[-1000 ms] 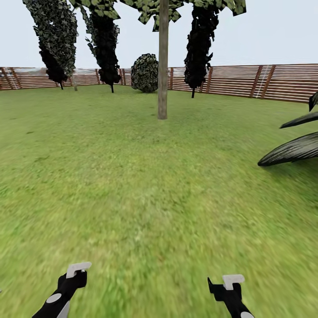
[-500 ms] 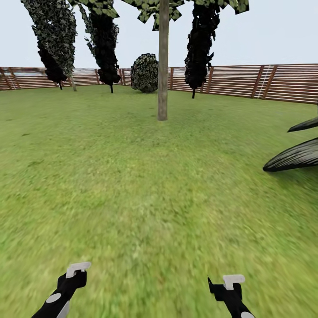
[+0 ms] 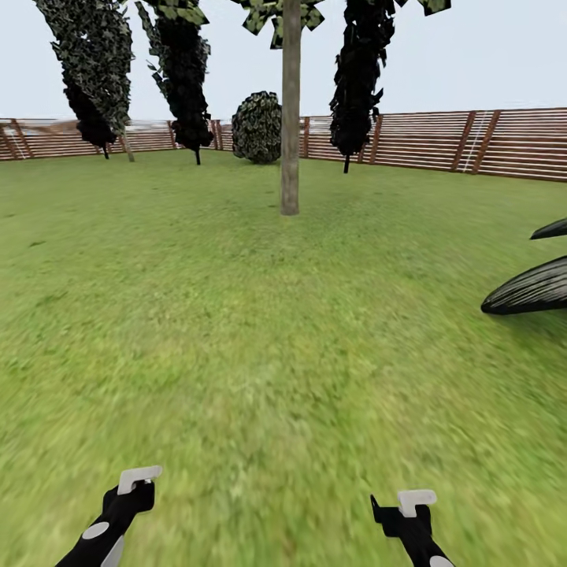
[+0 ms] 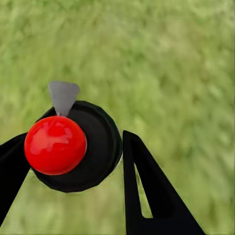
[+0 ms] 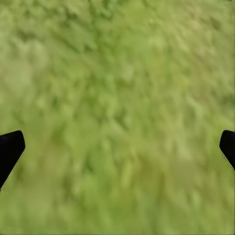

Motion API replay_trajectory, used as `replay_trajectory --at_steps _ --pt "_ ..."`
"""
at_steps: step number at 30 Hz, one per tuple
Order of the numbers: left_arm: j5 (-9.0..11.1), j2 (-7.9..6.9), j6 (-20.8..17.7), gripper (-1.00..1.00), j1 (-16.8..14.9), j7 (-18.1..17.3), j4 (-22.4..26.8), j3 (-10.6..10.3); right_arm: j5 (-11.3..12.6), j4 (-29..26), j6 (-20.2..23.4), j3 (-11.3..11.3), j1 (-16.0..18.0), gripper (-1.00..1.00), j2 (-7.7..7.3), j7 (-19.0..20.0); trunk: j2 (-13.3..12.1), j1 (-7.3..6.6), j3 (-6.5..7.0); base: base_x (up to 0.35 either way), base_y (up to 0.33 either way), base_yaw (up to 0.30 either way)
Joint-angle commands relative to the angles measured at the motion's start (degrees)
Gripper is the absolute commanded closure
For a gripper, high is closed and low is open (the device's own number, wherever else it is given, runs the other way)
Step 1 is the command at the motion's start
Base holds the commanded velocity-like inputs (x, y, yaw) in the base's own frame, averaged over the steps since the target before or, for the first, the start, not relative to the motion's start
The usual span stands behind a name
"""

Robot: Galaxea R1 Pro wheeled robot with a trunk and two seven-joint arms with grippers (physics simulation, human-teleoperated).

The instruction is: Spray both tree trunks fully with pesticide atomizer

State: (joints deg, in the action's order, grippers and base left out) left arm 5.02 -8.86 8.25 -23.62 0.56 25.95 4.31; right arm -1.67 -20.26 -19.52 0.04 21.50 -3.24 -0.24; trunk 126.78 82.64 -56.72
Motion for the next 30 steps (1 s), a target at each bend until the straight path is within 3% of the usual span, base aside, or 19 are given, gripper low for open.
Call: replay_trajectory --at_steps 1,30 --pt "0.5 -0.01 0.2 1.00 0.0 0.1 0.0 -0.1 -0.2 0.0 -0.2 0.0 0.0 -1.00 -0.01 0.0 0.0 0.03 -0.05 0.337 0.000 0.000" --pt "0.5 -0.01 0.2 1.00 0.0 0.1 0.3 -0.1 -0.2 0.0 -0.2 0.0 0.0 -1.00 -0.01 0.0 0.0 0.03 -0.05 0.337 0.000 0.000"
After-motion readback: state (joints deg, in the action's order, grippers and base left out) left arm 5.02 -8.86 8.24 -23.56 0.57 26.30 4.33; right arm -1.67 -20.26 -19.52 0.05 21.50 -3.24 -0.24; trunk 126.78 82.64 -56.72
